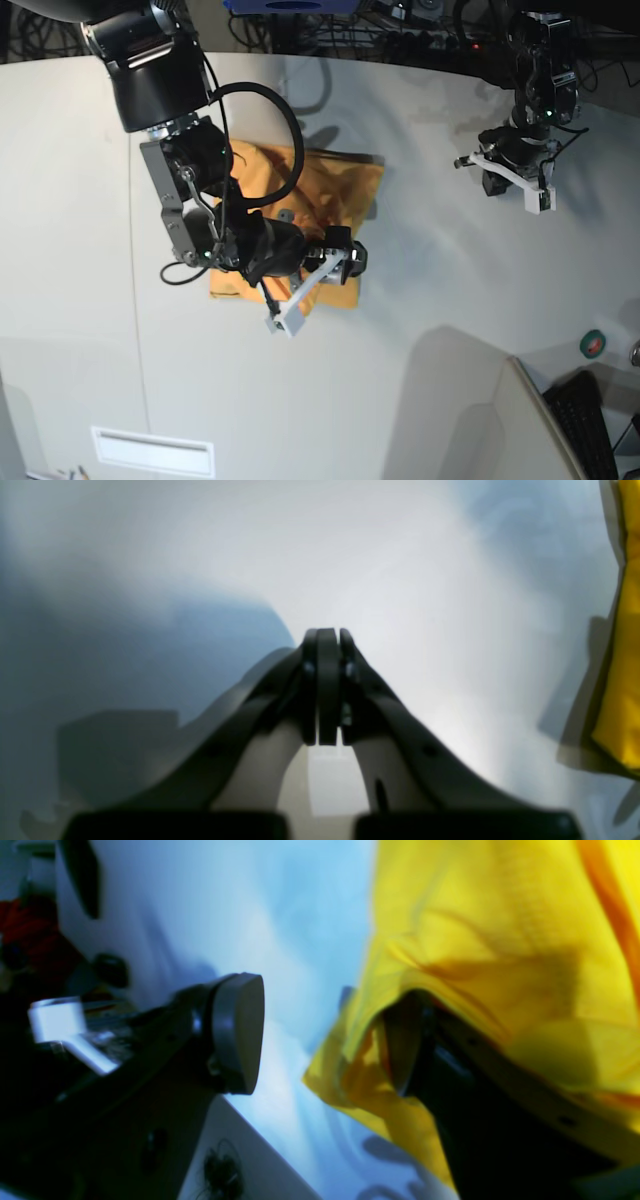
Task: Layout the t-shirt on the table in an organized manner, then fold the t-shirt properly
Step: 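Press and smooth the folded shirt bundle with the right gripper, then grasp the bundle edge with the left gripper and flip it over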
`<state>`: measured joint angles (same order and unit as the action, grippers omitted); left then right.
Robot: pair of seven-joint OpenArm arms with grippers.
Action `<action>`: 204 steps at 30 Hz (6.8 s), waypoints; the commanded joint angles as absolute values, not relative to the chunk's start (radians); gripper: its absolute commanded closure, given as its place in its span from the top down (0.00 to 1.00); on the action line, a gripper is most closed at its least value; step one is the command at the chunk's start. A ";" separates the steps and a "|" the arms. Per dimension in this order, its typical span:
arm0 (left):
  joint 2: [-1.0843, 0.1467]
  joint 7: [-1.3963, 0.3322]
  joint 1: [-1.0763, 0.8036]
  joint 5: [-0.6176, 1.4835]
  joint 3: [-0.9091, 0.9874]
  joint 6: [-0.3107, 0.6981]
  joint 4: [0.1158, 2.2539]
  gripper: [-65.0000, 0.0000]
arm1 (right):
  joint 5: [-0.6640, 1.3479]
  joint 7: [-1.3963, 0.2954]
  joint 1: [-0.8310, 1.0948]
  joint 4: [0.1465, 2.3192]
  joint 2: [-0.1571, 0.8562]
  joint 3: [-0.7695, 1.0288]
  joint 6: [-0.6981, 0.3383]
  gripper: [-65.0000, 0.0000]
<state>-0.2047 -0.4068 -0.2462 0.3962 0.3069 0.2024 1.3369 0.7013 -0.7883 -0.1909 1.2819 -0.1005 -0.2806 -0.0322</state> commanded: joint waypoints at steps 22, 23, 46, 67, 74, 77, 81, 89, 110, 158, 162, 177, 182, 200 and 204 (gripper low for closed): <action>-0.234 -0.380 -0.225 0.403 0.321 0.206 1.340 0.00 | 0.717 -0.768 -0.176 1.659 0.209 -0.348 0.211 0.00; -0.236 -0.380 -0.226 0.403 0.321 0.206 1.340 0.00 | 0.716 -0.768 -0.171 1.675 0.216 -0.323 0.211 0.00; -0.237 -0.380 -0.223 0.400 0.320 0.206 1.340 0.00 | 0.723 -0.538 -0.173 1.509 0.277 -0.690 0.165 0.00; -0.239 -0.380 -0.219 0.398 0.321 0.206 1.340 0.00 | 0.716 -0.622 -0.263 1.458 0.209 -0.673 0.205 0.00; -0.239 -0.380 -0.219 0.398 0.320 0.206 1.346 0.00 | 0.716 -0.573 -0.397 1.236 0.068 -0.725 0.203 0.00; -0.239 -0.380 -0.225 0.398 0.320 0.206 1.348 0.00 | 0.716 -0.509 -0.469 1.081 0.004 -0.814 0.203 0.00; -0.239 -0.381 -0.228 0.398 0.320 0.206 1.348 0.00 | 0.716 -0.417 -0.555 0.849 -0.081 -0.900 0.203 0.00; -0.232 -0.384 -0.223 0.398 0.308 0.206 1.354 0.00 | 0.719 -0.423 -0.613 0.889 -0.065 -0.952 0.219 0.00; -0.159 -0.639 -0.067 0.642 0.093 0.209 1.469 1.00 | 0.720 -0.501 -0.166 1.623 0.423 -0.503 0.386 0.00; -0.278 -0.559 0.486 -0.205 -1.191 0.555 1.250 0.00 | 0.717 -0.501 0.019 1.618 0.423 -0.246 0.321 0.00; -0.208 -0.559 0.487 -0.193 -1.191 0.558 1.178 0.00 | 0.717 -0.501 0.038 1.618 0.423 -0.245 0.321 0.00; -0.084 -0.558 0.499 -0.191 -1.041 0.559 1.004 0.00 | 0.717 -0.501 0.077 1.623 0.423 -0.173 0.321 0.00; -0.079 -0.564 0.501 -0.191 -1.046 0.559 1.012 0.00 | 0.717 -0.501 0.077 1.624 0.423 -0.173 0.321 0.00; -0.105 -0.677 0.575 -0.191 -1.036 0.559 1.204 0.70 | 0.720 -0.501 0.087 1.669 0.423 -0.176 0.321 0.00; -0.147 -0.730 0.544 -0.189 -0.889 0.559 1.386 0.70 | 0.719 -0.501 0.142 1.779 0.417 -0.179 0.321 0.00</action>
